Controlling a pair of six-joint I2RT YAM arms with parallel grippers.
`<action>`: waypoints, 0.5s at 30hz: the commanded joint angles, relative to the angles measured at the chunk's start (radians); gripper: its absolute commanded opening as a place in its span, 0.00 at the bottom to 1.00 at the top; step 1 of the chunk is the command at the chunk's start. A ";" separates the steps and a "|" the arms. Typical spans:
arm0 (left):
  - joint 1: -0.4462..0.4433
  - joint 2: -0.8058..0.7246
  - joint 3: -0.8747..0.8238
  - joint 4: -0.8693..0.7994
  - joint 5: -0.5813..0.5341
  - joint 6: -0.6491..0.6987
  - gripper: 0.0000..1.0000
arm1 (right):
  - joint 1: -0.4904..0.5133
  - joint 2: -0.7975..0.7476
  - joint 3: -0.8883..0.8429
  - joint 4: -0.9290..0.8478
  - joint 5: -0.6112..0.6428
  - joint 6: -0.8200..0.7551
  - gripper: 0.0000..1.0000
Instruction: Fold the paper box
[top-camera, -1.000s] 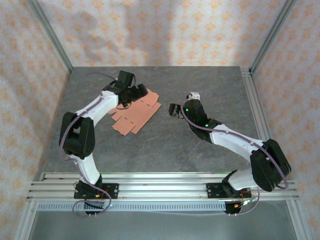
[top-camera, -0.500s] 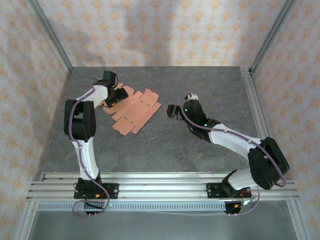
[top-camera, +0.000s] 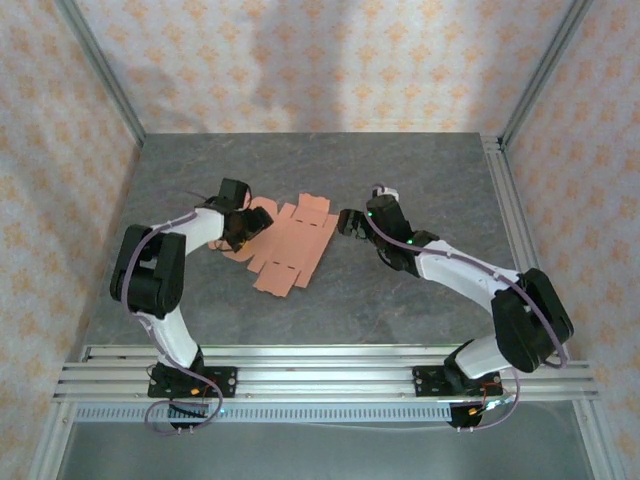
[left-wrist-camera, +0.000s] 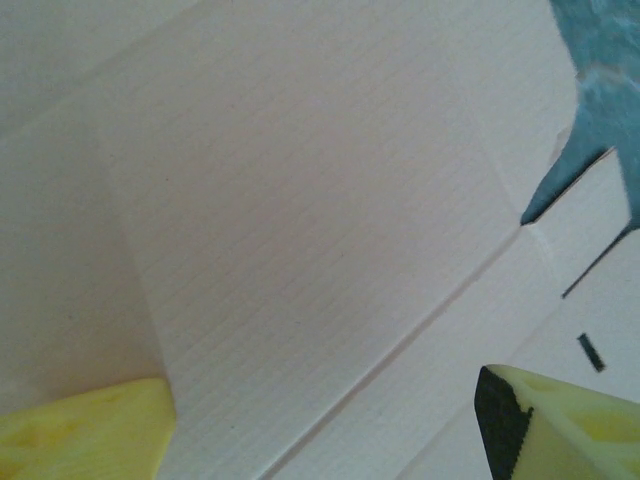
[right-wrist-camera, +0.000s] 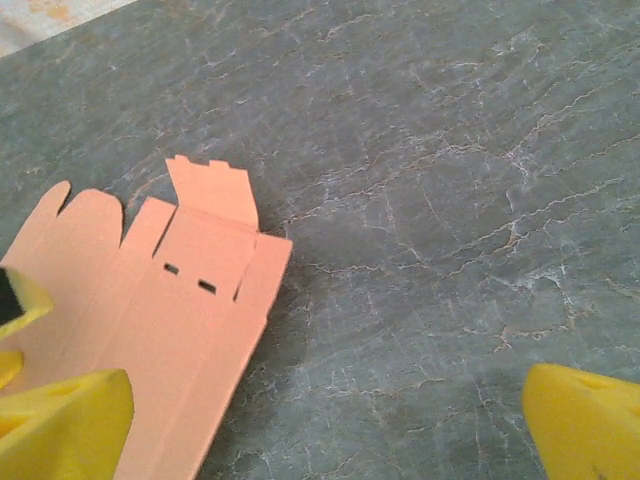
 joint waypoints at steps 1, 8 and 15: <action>-0.065 -0.031 -0.094 0.049 -0.002 -0.180 0.81 | -0.004 0.017 0.029 -0.093 0.031 0.025 0.99; -0.136 -0.095 -0.089 0.044 -0.033 -0.193 0.82 | -0.038 0.007 -0.041 -0.078 -0.046 0.148 0.99; -0.136 -0.122 0.057 -0.088 -0.088 -0.013 0.85 | -0.043 -0.024 -0.186 0.095 -0.165 0.331 0.93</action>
